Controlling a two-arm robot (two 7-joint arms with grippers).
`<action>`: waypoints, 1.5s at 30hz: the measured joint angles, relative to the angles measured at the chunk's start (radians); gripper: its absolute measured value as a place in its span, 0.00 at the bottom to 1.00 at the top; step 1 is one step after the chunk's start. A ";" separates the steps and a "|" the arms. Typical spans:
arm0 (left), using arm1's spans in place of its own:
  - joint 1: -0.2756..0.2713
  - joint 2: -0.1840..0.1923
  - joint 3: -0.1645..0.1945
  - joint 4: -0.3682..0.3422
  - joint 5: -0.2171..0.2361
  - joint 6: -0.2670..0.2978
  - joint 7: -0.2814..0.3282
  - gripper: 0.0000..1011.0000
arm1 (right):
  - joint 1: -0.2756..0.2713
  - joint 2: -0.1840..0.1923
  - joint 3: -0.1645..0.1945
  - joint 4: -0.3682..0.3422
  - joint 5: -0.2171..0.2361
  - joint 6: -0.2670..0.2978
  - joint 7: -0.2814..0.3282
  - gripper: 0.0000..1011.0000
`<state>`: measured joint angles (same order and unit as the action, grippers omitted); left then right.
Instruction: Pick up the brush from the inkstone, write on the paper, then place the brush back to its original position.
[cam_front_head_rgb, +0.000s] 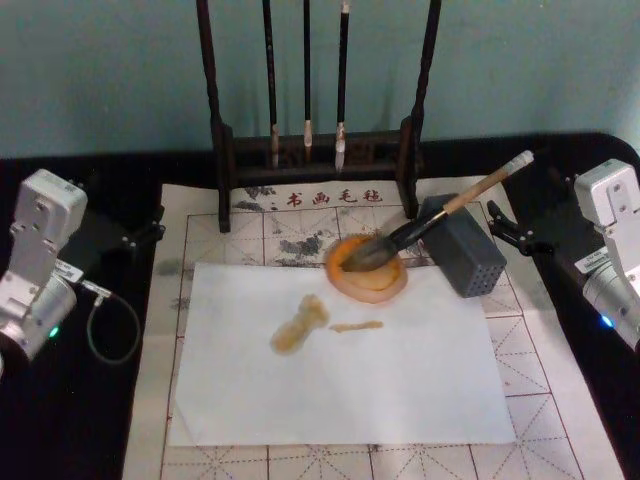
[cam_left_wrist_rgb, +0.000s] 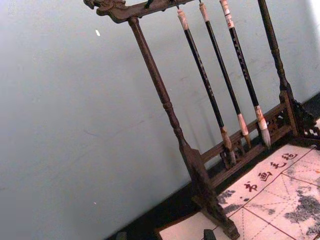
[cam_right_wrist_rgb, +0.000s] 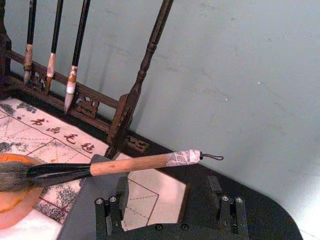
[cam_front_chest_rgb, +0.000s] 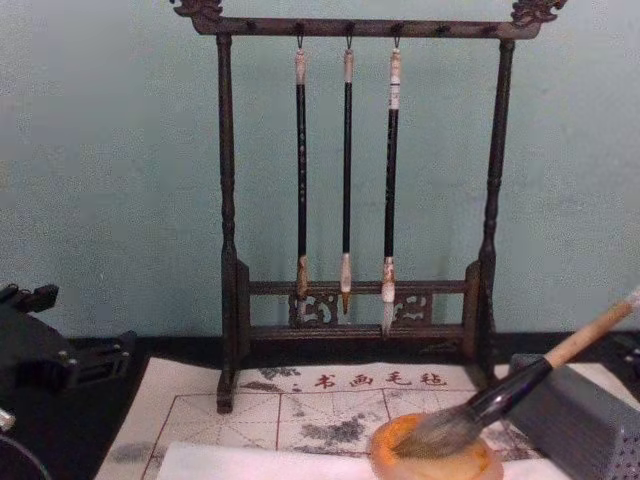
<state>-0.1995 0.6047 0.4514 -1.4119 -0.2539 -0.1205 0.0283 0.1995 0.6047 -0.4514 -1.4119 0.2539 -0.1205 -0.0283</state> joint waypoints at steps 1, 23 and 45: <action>0.000 0.000 0.000 0.000 0.000 0.000 0.000 0.99 | 0.000 0.000 0.000 0.000 0.000 0.000 0.000 0.99; 0.000 0.000 0.000 0.000 0.000 0.000 0.000 0.99 | -0.003 -0.001 0.005 -0.001 0.002 0.002 0.006 0.99; 0.000 0.000 0.000 0.000 0.000 0.000 0.000 0.99 | -0.060 -0.162 0.233 -0.053 0.470 0.254 0.177 0.99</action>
<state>-0.1995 0.6047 0.4514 -1.4120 -0.2538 -0.1205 0.0283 0.1397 0.4425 -0.2187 -1.4645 0.7240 0.1338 0.1488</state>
